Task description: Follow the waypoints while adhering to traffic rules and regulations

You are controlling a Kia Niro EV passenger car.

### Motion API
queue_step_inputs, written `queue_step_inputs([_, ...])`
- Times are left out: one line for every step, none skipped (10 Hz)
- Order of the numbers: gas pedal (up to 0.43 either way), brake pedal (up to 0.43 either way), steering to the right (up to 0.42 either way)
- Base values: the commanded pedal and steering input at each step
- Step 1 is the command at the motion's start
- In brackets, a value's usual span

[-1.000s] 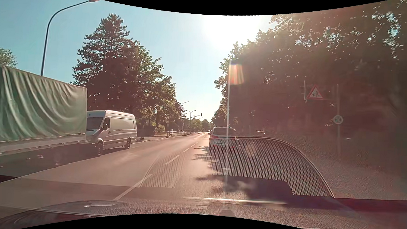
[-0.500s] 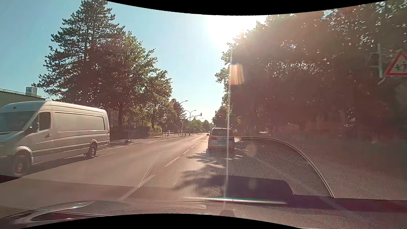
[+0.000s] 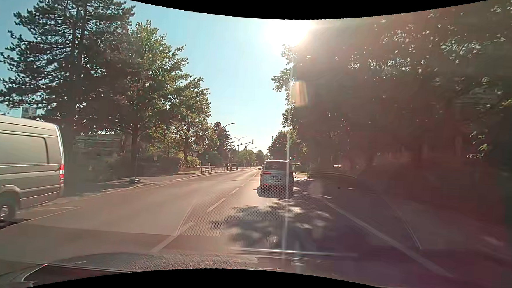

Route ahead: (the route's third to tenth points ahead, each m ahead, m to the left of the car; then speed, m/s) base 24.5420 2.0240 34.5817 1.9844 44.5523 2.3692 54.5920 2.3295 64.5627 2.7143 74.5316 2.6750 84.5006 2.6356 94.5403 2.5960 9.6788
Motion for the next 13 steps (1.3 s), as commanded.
queue_step_inputs([0.138, 0.006, -0.006])
queue_step_inputs([0.138, 0.006, -0.006])
queue_step_inputs([0.138, 0.006, -0.006])
queue_step_inputs([0.138, 0.006, -0.004])
queue_step_inputs([0.138, 0.006, -0.003])
queue_step_inputs([0.138, 0.006, -0.001])
queue_step_inputs([0.138, 0.006, 0.000])
queue_step_inputs([0.138, 0.006, 0.001])
queue_step_inputs([0.138, 0.006, 0.001])
queue_step_inputs([0.130, 0.006, 0.000])
queue_step_inputs([0.130, 0.006, -0.001])
queue_step_inputs([0.130, 0.000, -0.001])
queue_step_inputs([0.130, 0.006, -0.001])
